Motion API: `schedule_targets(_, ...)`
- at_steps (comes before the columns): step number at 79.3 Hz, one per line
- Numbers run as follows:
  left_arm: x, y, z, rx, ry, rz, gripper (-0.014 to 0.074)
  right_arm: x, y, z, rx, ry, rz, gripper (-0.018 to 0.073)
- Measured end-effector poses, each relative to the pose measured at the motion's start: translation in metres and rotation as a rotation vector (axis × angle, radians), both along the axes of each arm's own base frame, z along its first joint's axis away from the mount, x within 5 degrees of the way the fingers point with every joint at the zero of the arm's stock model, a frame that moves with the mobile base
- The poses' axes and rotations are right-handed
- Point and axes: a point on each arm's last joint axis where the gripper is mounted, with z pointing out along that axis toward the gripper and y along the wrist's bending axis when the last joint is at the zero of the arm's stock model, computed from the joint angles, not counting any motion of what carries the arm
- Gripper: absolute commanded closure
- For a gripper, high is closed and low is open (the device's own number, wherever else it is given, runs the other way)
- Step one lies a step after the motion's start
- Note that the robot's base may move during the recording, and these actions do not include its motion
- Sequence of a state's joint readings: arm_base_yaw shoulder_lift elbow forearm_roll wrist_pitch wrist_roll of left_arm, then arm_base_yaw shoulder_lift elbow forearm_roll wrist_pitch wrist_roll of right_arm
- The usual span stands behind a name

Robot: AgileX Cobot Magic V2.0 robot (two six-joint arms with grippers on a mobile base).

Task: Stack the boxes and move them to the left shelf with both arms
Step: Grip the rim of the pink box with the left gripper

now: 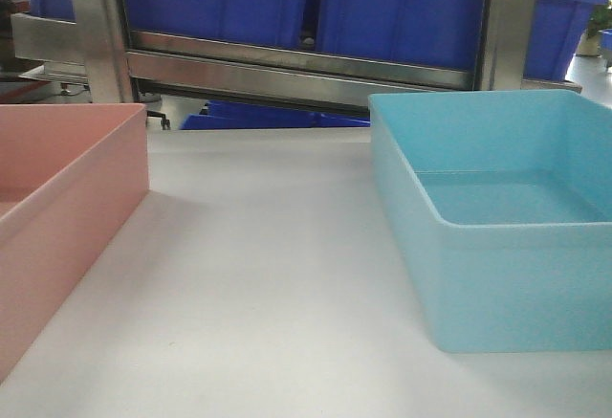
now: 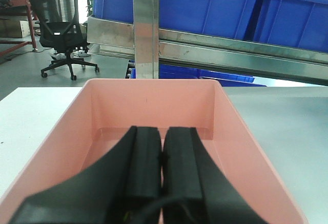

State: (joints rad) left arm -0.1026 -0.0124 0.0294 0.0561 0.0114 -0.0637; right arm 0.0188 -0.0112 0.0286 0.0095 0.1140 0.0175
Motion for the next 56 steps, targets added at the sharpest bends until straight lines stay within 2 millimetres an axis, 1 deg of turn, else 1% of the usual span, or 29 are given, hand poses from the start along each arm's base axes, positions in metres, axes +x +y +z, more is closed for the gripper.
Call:
schedule_targets(42,0.0000,0.0000,0.0000,0.000,0.000,0.000,0.0603,0.0000,0.0000,-0.0002,0.000,0.002,0.000,0.0505)
schedule_targets(47,-0.0004,0.0003,0.0005,0.003,0.029,0.002,0.0603,0.0000,0.0000,-0.0002,0.000,0.002,0.000,0.0505)
schedule_targets(56,-0.0040,0.0014,0.0096,0.008,0.117,0.011,0.0603,0.0000,0.0000,-0.0002,0.000,0.002,0.000,0.0505)
